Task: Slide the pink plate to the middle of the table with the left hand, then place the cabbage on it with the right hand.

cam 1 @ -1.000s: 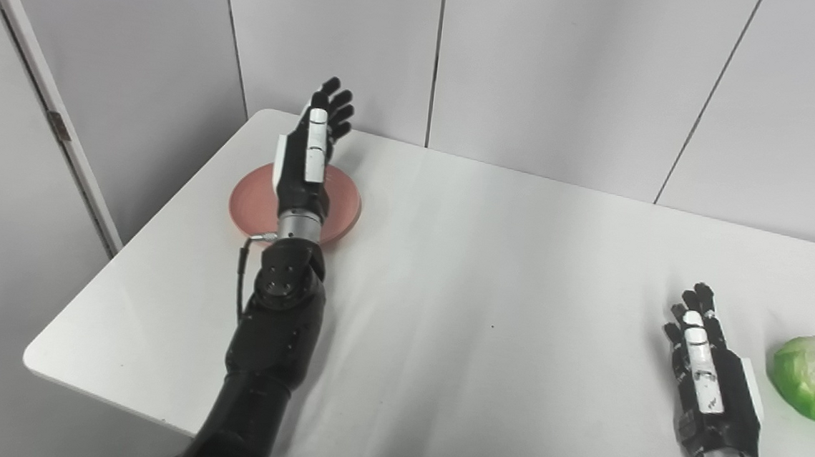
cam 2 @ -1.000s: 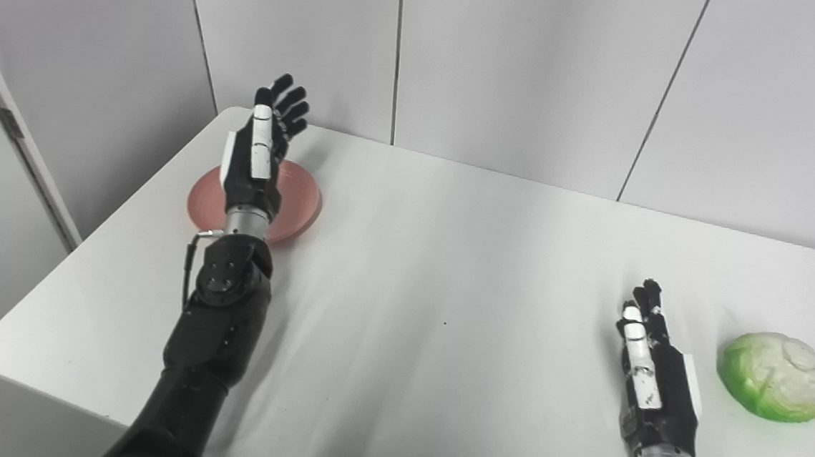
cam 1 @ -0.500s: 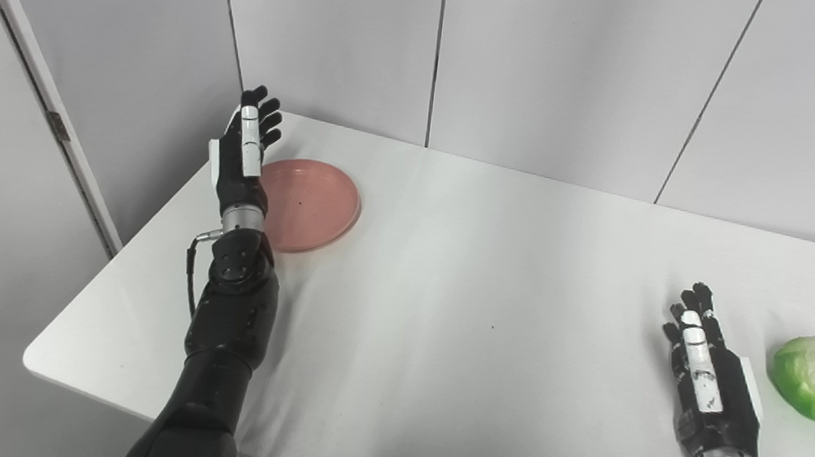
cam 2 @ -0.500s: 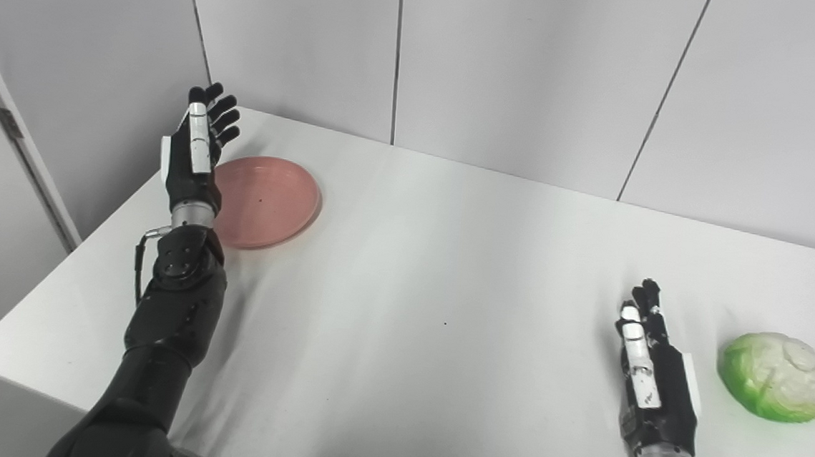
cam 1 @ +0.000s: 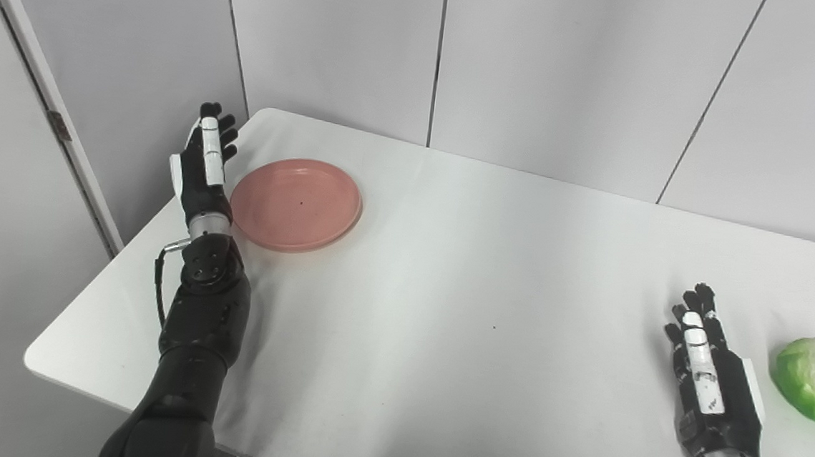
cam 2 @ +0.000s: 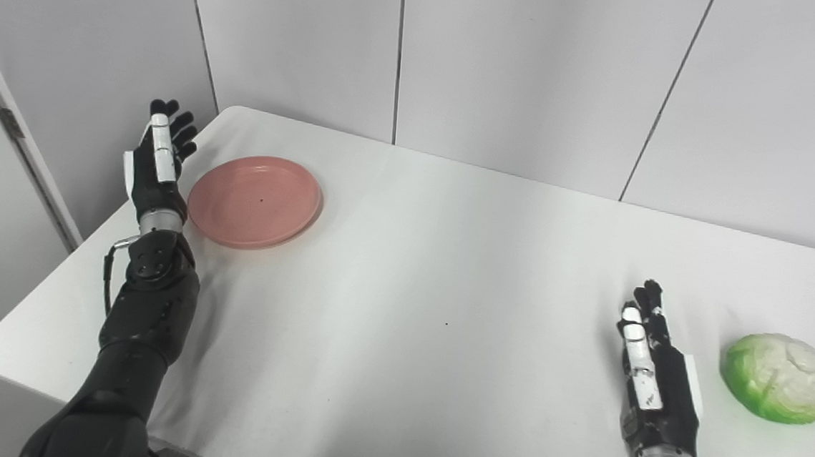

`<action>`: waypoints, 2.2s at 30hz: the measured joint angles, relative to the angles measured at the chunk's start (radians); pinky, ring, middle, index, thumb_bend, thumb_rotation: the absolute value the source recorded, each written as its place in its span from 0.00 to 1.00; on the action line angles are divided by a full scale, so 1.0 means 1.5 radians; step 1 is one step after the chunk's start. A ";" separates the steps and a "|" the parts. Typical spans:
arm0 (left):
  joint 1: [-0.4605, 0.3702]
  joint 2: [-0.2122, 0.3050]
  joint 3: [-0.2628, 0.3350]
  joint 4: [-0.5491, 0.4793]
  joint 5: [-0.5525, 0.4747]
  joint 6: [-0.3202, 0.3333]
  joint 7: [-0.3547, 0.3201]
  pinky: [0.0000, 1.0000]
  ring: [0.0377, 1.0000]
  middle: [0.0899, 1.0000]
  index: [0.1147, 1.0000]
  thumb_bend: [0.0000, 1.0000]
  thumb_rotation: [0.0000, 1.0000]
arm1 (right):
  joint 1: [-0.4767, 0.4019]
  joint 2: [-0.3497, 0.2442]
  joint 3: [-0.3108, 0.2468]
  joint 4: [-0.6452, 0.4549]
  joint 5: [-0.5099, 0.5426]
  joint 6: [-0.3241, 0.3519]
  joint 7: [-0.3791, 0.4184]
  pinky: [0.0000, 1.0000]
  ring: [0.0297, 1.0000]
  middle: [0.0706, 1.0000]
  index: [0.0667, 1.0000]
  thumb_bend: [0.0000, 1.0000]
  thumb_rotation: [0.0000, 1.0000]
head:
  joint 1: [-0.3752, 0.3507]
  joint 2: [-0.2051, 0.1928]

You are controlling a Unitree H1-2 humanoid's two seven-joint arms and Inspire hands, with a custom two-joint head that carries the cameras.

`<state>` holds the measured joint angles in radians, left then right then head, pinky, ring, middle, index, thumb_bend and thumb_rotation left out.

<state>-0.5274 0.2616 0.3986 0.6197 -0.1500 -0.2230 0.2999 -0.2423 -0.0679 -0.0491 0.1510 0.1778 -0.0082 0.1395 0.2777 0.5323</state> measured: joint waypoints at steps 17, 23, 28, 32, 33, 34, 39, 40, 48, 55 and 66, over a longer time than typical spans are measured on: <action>0.010 0.025 -0.043 0.044 0.017 0.001 -0.008 0.85 0.85 0.84 0.84 0.75 1.00 | 0.009 0.001 0.002 -0.013 -0.004 0.000 0.000 1.00 1.00 1.00 1.00 0.64 0.79 | 0.004 0.000; 0.010 0.026 -0.060 0.061 0.021 0.003 -0.013 0.82 0.85 0.84 0.84 0.77 1.00 | 0.010 0.001 0.001 -0.014 -0.002 0.000 0.000 1.00 1.00 1.00 1.00 0.66 0.78 | 0.010 -0.001; 0.010 0.026 -0.075 0.065 0.038 0.006 -0.014 0.86 0.86 0.85 0.84 0.78 1.00 | 0.010 0.001 -0.001 -0.013 0.003 0.000 0.000 1.00 1.00 1.00 1.00 0.65 0.78 | 0.012 -0.003; 0.010 0.027 -0.078 0.081 0.037 0.015 -0.028 0.88 0.89 0.87 0.86 0.82 1.00 | 0.009 0.001 -0.003 -0.012 0.007 0.000 0.000 1.00 1.00 1.00 1.00 0.69 0.75 | 0.014 -0.003; 0.009 0.027 -0.078 0.078 0.037 0.022 -0.030 0.87 0.89 0.87 0.85 0.83 1.00 | 0.009 0.001 -0.005 -0.011 0.008 0.000 0.000 1.00 1.00 1.00 1.00 0.69 0.75 | 0.014 -0.003; 0.009 0.027 -0.078 0.076 0.036 0.028 -0.033 0.87 0.88 0.87 0.84 0.83 1.00 | 0.009 0.001 -0.006 -0.011 0.008 0.000 0.000 1.00 1.00 1.00 1.00 0.69 0.75 | 0.015 -0.004; 0.009 0.029 -0.092 0.067 0.036 0.049 -0.048 0.87 0.89 0.89 0.87 0.81 1.00 | 0.009 0.000 -0.007 -0.011 0.007 0.000 0.000 1.00 1.00 1.00 1.00 0.68 0.75 | 0.015 -0.005; 0.008 0.029 -0.092 0.067 0.035 0.051 -0.054 0.88 0.89 0.89 0.87 0.81 1.00 | 0.009 0.000 -0.008 -0.011 0.008 0.000 0.000 1.00 1.00 1.00 1.00 0.68 0.76 | 0.015 -0.005; 0.003 0.030 -0.086 0.070 -0.009 0.053 -0.088 0.85 0.86 0.85 0.82 0.86 1.00 | 0.009 0.001 -0.008 -0.011 0.004 0.000 -0.001 1.00 1.00 1.00 1.00 0.63 0.78 | 0.010 -0.010; 0.003 0.003 -0.070 0.036 -0.090 0.080 -0.160 0.84 0.85 0.83 0.81 0.84 1.00 | 0.011 0.002 -0.006 -0.013 0.000 0.000 -0.001 1.00 1.00 1.00 1.00 0.65 0.78 | -0.012 -0.020; 0.013 -0.033 -0.100 -0.032 -0.114 0.143 -0.216 0.84 0.85 0.83 0.81 0.88 1.00 | 0.016 0.014 -0.002 -0.023 -0.013 0.000 -0.013 1.00 1.00 1.00 1.00 0.64 0.76 | -0.041 -0.019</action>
<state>-0.5079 0.2128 0.2487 0.5716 -0.3203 -0.0084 -0.0245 -0.2188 -0.0477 -0.0518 0.1163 0.1579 -0.0087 0.1194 0.2163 0.5032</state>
